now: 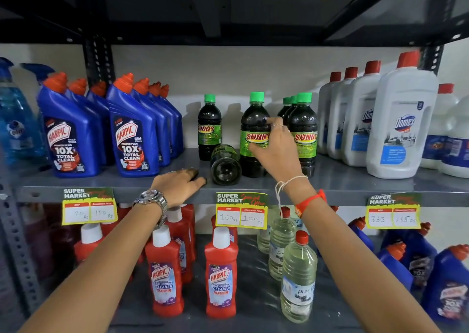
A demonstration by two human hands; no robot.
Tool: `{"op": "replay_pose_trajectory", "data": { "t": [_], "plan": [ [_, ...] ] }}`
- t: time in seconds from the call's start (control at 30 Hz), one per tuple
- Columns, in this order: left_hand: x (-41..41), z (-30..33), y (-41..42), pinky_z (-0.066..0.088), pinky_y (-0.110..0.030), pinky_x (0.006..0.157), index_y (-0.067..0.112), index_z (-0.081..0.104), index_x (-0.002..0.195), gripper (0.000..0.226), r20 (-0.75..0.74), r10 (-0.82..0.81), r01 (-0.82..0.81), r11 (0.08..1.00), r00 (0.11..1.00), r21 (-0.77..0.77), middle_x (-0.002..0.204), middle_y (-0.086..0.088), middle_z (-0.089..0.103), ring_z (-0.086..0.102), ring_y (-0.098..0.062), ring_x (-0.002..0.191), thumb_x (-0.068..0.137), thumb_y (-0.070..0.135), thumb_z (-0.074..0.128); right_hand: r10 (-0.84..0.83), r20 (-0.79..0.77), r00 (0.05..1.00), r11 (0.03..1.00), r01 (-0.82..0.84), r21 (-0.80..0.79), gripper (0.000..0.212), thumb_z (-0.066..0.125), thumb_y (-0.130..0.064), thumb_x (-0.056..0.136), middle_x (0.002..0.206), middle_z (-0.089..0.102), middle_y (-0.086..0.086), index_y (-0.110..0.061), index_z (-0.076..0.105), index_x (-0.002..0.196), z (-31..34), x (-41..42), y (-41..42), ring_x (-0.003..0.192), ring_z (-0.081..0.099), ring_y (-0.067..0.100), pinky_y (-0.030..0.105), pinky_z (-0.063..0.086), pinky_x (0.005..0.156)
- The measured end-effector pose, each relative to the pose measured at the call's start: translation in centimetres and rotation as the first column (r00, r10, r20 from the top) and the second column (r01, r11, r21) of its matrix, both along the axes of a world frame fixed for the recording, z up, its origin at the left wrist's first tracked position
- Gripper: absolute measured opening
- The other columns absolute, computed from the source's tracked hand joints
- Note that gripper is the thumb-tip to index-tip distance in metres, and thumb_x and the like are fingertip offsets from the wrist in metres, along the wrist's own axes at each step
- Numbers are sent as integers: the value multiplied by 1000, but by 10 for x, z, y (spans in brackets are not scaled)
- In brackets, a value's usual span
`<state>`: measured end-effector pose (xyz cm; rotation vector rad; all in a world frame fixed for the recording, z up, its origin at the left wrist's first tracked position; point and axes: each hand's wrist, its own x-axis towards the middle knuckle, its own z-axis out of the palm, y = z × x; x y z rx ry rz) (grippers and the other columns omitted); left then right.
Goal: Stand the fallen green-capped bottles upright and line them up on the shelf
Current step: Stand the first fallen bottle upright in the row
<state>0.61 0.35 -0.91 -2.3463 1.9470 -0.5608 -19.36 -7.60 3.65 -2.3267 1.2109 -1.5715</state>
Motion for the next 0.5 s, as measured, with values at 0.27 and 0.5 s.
{"op": "replay_pose_trajectory", "data": {
  "t": [0.27, 0.5],
  "plan": [
    [17, -11, 21, 42, -33, 84, 25, 41, 138, 81, -214, -21, -34, 967, 977, -251, 138, 0, 53, 52, -21, 122, 75, 67, 13, -119, -269, 956, 975, 62, -213, 47, 58, -35, 82, 112, 61, 19, -3, 52, 115, 29, 46, 39, 105, 58, 35, 38, 48, 84],
    [16, -19, 21, 40, -29, 62, 19, 59, 111, 82, -104, -55, 7, 910, 993, -414, 103, -3, 69, 65, -22, 91, 72, 67, 5, 12, -731, 682, 983, 127, 135, 43, 62, -31, 82, 122, 63, 13, -6, 61, 117, 41, 93, 31, 116, 58, 32, 35, 47, 88]
  ]
}}
